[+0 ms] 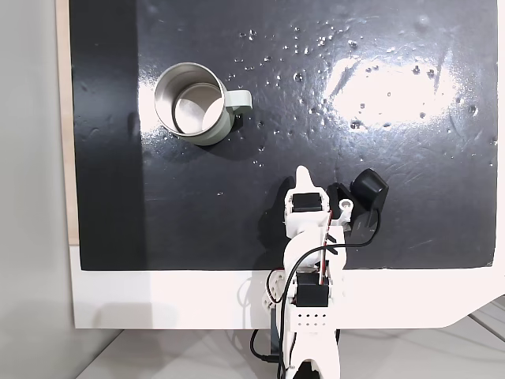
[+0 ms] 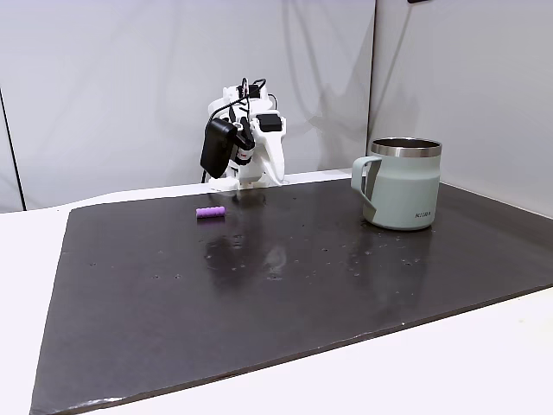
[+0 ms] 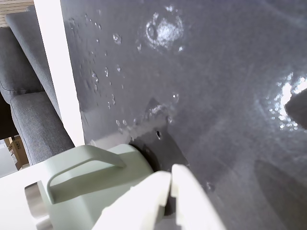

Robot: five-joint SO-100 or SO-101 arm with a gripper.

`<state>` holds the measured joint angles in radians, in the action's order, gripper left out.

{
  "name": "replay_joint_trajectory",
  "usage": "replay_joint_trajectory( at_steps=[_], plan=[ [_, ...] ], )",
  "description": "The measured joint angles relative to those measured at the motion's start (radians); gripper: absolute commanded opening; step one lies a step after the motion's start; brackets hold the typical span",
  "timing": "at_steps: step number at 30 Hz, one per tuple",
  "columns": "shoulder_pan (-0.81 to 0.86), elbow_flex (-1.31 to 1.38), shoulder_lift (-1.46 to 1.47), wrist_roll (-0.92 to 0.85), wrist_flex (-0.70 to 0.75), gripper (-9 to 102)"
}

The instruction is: Grasp a pengrip and put it in the cup.

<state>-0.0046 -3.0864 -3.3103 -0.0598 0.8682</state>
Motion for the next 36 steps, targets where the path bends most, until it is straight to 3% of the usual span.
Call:
replay_joint_trajectory(
  at_steps=[16, 24, 30, 36],
  plan=[
    [-0.018, 0.023, 0.000, -0.026, 0.011, 0],
    [0.061, 0.290, 0.014, -0.135, 0.187, 0],
    [0.158, 0.588, 0.313, -0.209, 0.304, 0],
    [0.244, 0.834, 0.594, -0.265, 0.368, 7]
  ],
)
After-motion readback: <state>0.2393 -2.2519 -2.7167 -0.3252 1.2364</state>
